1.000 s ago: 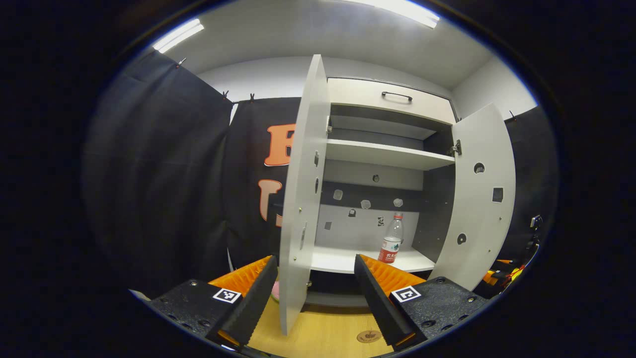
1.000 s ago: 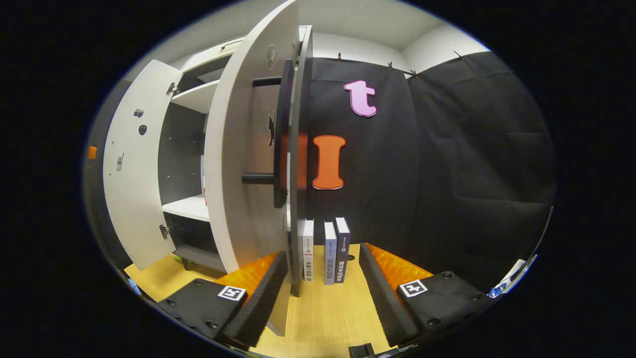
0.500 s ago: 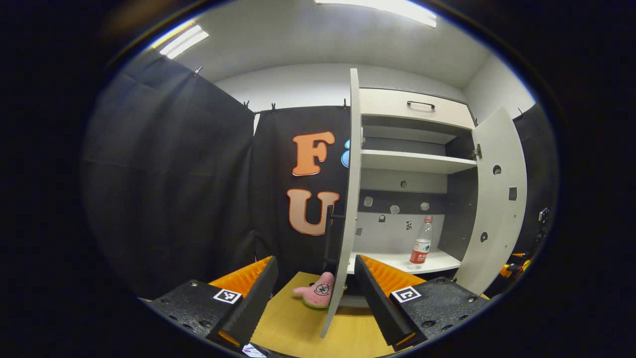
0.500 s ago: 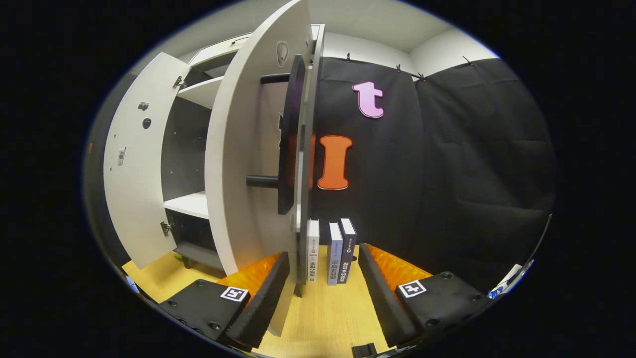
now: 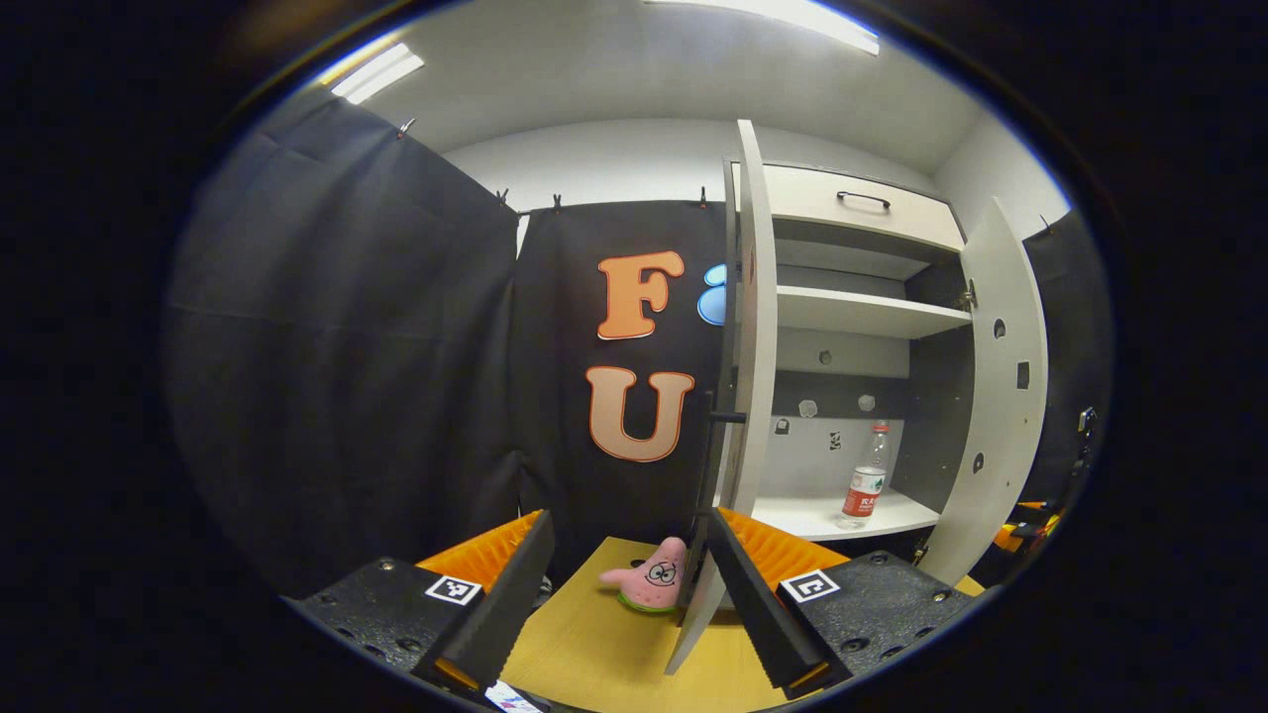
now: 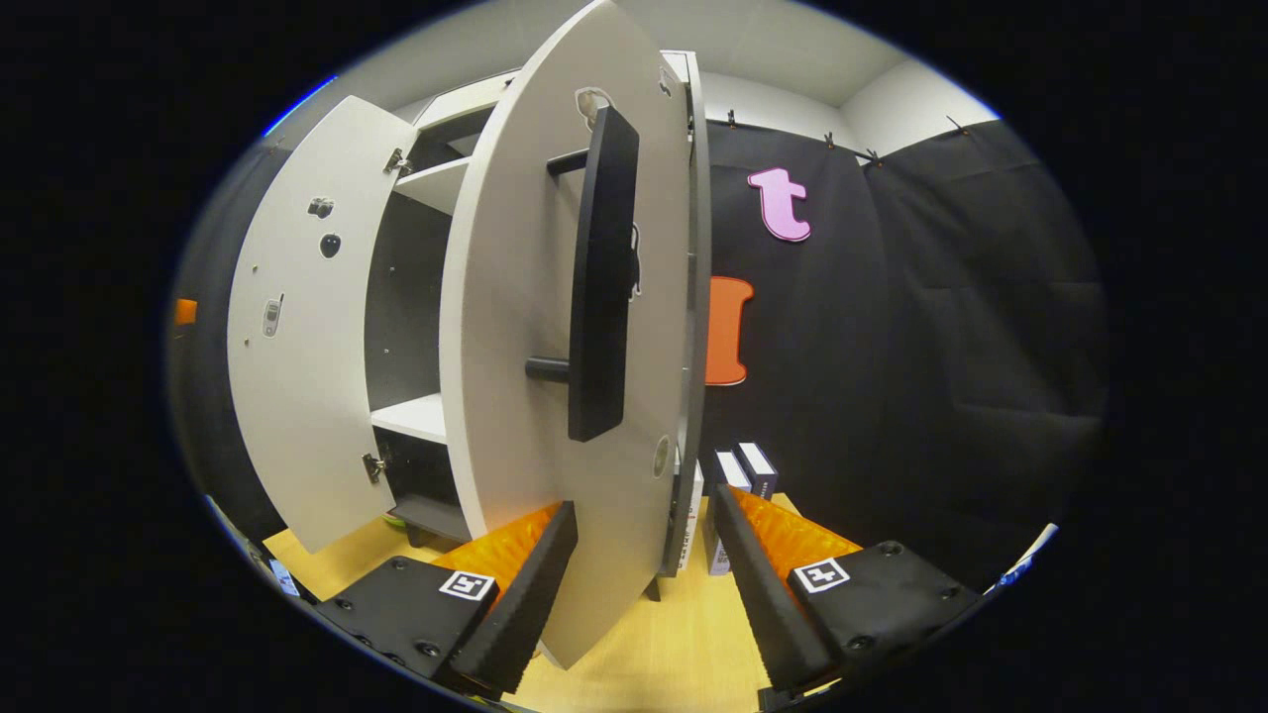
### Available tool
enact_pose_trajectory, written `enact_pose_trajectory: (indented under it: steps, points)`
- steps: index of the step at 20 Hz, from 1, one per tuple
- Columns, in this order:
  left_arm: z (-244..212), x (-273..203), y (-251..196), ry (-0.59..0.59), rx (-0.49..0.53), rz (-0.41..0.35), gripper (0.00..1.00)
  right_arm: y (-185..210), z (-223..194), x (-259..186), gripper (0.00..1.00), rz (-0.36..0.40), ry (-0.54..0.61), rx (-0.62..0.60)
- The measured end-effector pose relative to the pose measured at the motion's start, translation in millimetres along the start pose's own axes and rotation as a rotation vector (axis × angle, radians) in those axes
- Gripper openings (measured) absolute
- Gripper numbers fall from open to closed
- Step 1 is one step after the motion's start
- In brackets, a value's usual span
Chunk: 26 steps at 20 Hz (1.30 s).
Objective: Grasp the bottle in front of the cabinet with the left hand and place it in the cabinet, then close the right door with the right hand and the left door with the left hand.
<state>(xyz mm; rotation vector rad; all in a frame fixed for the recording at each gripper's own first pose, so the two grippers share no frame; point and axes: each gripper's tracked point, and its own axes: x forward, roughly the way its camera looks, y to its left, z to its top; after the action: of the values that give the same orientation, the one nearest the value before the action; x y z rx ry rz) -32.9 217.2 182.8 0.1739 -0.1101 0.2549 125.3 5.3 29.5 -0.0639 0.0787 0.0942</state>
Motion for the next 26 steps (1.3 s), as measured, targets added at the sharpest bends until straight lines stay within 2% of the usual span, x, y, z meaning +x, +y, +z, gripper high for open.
enact_pose_trajectory:
  steps: [2,3,4,5,9,14,18,26]
  points:
    - [-2.7,7.5,2.1,0.000,-0.020,-0.016,0.95,9.5,0.1,4.8,0.94,-0.002,-0.010,-0.004]
    - [-6.1,10.7,3.6,0.004,-0.021,-0.020,0.94,14.9,0.9,7.2,0.87,-0.002,-0.014,-0.001]
    - [-8.8,14.1,6.0,0.008,-0.021,-0.023,0.92,19.9,0.3,10.1,0.87,-0.002,-0.016,0.004]
    - [-10.2,16.5,7.8,0.010,-0.022,-0.028,0.92,24.0,-0.3,13.3,0.94,-0.002,-0.016,0.006]
    - [-18.9,25.3,5.5,0.019,-0.031,-0.059,0.95,40.3,1.6,32.3,0.94,-0.003,-0.033,-0.004]
    - [-32.4,32.8,5.4,0.038,-0.053,-0.076,0.95,72.7,4.7,79.6,0.94,0.033,-0.052,-0.023]
    - [-43.3,37.0,13.6,0.059,-0.068,-0.062,0.94,80.4,2.9,109.2,0.95,0.034,-0.039,-0.013]
    - [-51.6,47.6,20.1,0.068,-0.037,-0.061,0.94,81.0,5.0,115.0,0.94,0.005,-0.041,-0.047]
